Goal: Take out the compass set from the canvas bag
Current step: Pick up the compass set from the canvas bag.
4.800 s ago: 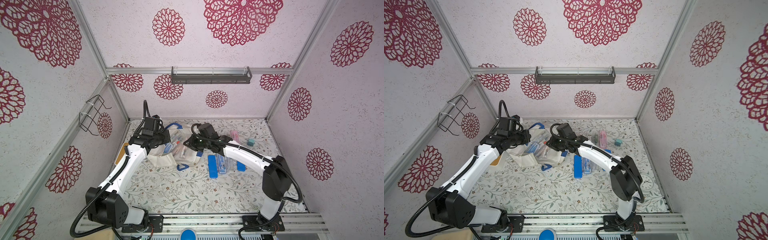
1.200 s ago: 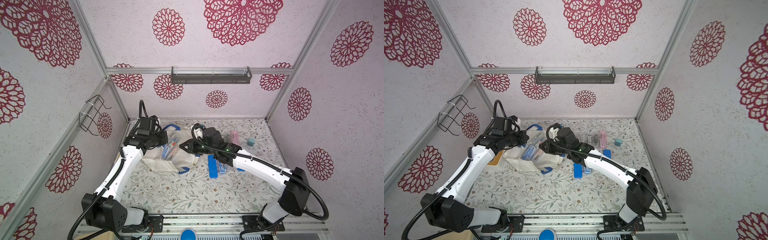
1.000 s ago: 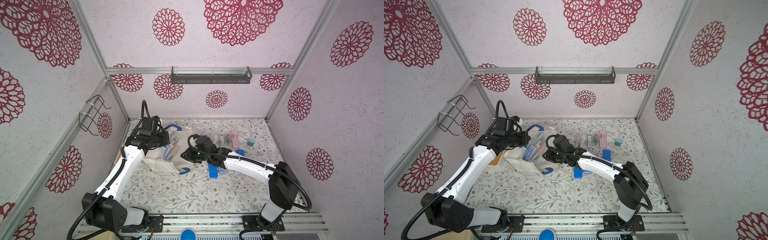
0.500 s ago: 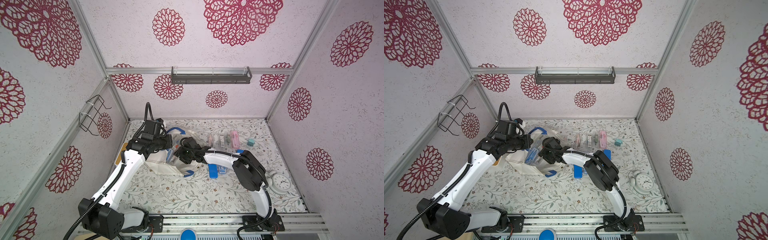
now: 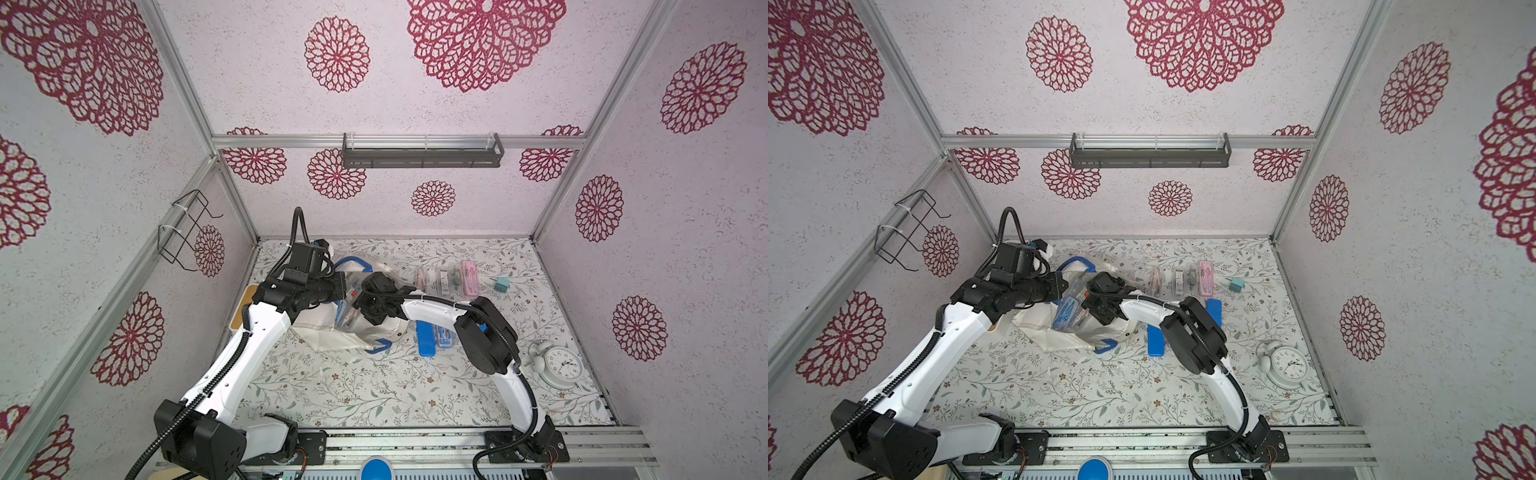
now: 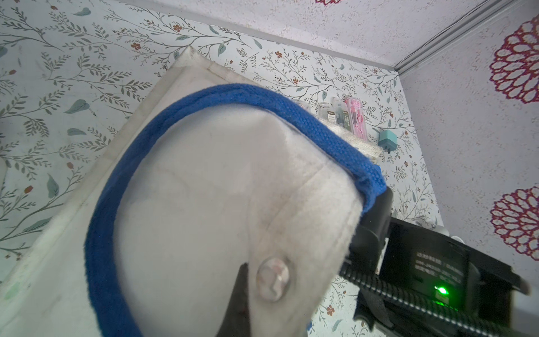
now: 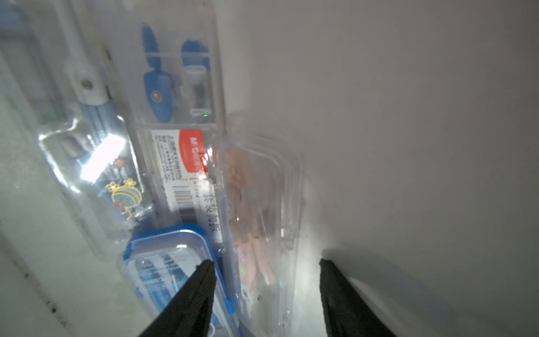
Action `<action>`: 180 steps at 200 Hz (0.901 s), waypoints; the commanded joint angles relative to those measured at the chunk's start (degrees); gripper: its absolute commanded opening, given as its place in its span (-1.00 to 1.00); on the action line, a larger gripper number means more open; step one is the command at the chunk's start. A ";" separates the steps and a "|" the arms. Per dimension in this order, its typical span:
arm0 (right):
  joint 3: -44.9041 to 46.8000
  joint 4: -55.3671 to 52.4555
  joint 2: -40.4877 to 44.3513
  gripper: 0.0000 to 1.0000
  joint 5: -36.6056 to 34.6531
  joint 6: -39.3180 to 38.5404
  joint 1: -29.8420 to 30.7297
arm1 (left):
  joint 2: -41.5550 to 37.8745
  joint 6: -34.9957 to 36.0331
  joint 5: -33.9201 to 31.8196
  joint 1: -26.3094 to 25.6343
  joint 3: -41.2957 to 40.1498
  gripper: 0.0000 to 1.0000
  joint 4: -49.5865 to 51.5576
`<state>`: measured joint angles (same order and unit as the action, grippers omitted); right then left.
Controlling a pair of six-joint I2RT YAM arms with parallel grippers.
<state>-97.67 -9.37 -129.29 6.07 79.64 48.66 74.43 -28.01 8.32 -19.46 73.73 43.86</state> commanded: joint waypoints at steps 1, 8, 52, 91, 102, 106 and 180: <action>0.41 6.77 -1.02 0.16 0.02 1.81 -1.71 | -1.06 -1.14 2.36 -1.26 0.40 -1.00 -2.88; 1.13 9.39 -1.05 0.14 0.32 1.84 -1.75 | -0.88 -1.31 2.48 -1.47 0.38 -1.00 -2.94; 6.25 29.81 -0.65 -0.14 3.33 1.63 -2.51 | -0.47 -1.94 2.89 -2.71 -0.30 -1.00 -3.19; 5.73 35.33 -1.38 -0.57 6.30 1.61 -3.31 | -1.30 -2.14 2.37 -2.80 -1.49 -1.00 -3.32; 6.15 36.61 -1.20 -0.63 6.82 1.96 -3.44 | -1.53 -2.16 2.06 -2.84 -1.62 -1.00 -3.09; 6.25 37.13 -1.00 -0.65 7.08 1.95 -3.49 | -1.64 -2.15 1.97 -2.80 -1.66 -1.00 -3.11; 11.23 36.48 8.60 -0.80 8.26 -0.44 -3.49 | -2.90 -0.94 -1.17 -1.73 -2.63 -1.00 -2.68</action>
<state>-88.03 22.48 -129.38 14.00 80.90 46.26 72.99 -29.32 6.72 -21.34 71.40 42.28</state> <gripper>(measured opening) 0.199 0.063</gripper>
